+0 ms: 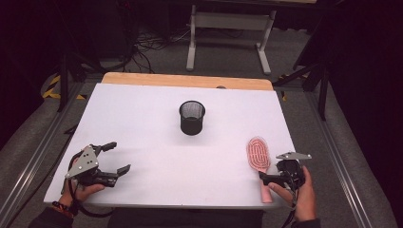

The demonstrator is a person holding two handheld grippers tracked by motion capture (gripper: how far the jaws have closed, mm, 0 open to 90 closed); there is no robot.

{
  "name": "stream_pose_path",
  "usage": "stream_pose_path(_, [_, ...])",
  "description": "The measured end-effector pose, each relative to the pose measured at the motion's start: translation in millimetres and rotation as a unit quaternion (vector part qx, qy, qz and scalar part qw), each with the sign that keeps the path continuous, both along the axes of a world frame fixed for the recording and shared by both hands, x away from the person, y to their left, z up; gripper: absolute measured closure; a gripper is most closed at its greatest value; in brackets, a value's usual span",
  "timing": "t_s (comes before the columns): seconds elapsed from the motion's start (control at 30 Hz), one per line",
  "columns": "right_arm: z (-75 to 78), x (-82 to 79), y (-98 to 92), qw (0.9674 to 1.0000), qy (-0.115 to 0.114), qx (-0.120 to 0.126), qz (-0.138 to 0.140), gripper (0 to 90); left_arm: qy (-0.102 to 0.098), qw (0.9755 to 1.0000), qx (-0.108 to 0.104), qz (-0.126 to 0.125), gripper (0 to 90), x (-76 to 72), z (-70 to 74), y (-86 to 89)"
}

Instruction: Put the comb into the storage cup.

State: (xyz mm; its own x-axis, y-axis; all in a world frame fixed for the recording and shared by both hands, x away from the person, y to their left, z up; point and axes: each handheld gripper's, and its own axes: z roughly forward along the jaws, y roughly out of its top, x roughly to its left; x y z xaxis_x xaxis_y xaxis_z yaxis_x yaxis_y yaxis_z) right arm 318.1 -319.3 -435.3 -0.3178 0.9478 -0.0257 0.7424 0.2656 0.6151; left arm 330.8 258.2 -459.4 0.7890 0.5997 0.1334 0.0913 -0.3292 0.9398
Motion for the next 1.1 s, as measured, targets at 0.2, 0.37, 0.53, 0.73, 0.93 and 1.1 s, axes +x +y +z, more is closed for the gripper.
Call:
stream_pose_path(0.2, [-9.0,5.5,6.1,0.9991,0.039,0.013,0.005,23.6,0.001,1.0000,0.000,0.000,10.9,0.3,-0.1,0.0])
stream_pose_path(0.37, [-8.6,13.7,12.8,0.9990,0.041,-0.016,0.006,35.7,-0.003,1.0000,-0.006,0.000,11.2,-1.4,0.5,-0.6])
stream_pose_path(0.53, [-7.0,17.9,14.4,0.9989,0.038,-0.027,0.007,59.6,0.002,1.0000,-0.003,-0.003,11.1,-0.8,-0.3,-1.5])
stream_pose_path(0.73, [-8.4,19.8,2.7,0.9993,0.023,-0.006,0.027,69.2,0.007,1.0000,-0.005,-0.005,10.9,0.2,-0.6,-1.5])
stream_pose_path(0.93, [-8.9,18.2,-2.4,0.9993,0.000,0.013,0.036,69.3,0.007,1.0000,-0.004,-0.001,11.0,0.0,-0.3,-2.4])
stream_pose_path(1.1, [-2.3,12.8,-6.7,0.9982,-0.041,0.026,0.036,69.4,0.008,1.0000,-0.003,-0.001,11.0,0.4,-1.0,-2.6])
